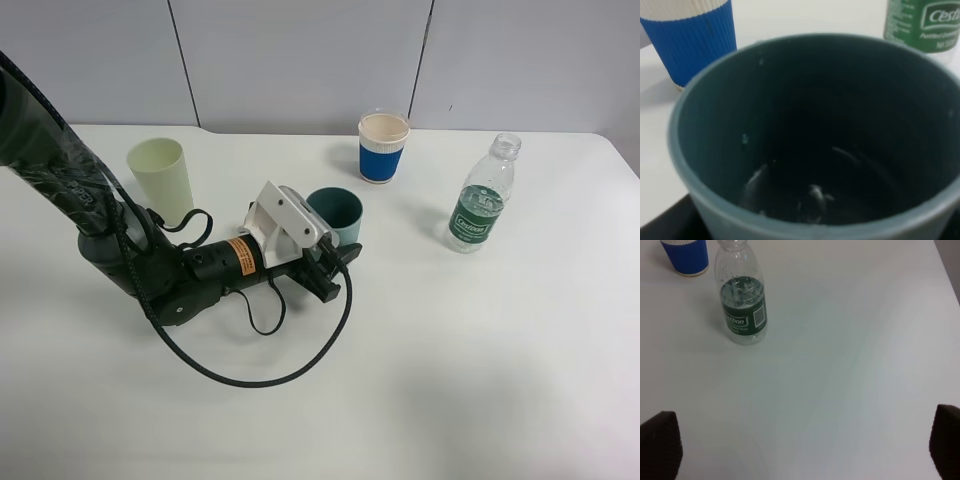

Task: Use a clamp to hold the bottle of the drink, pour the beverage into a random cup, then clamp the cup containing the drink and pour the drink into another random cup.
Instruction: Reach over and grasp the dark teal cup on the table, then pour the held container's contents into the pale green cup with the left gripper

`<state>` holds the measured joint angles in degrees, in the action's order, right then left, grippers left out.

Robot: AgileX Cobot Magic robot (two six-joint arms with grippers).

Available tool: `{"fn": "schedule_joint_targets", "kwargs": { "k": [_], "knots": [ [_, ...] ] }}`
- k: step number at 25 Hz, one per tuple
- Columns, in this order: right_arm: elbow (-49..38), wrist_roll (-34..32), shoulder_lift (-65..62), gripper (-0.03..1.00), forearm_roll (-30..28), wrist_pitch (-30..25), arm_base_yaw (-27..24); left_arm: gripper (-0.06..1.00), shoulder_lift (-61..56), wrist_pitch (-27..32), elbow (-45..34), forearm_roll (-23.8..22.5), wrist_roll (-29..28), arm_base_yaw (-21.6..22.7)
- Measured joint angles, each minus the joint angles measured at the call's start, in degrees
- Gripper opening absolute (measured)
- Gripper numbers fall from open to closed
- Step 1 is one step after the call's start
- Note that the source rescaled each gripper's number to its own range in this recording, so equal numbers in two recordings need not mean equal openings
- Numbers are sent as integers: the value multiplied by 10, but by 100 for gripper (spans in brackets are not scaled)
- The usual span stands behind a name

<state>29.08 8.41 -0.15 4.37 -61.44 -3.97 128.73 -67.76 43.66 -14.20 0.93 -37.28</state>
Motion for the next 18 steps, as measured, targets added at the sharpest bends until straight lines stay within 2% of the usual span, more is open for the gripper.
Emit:
{"fn": "schedule_joint_targets", "kwargs": {
  "k": [5,10,18],
  "knots": [
    [0,0,0,99,0,0,0,3,-5,6,-1,-1,0,0],
    [0,0,0,99,0,0,0,3,-58,35,-30,5,2,0],
    [0,0,0,99,0,0,0,3,-166,35,-130,76,2,0]
  ]
}}
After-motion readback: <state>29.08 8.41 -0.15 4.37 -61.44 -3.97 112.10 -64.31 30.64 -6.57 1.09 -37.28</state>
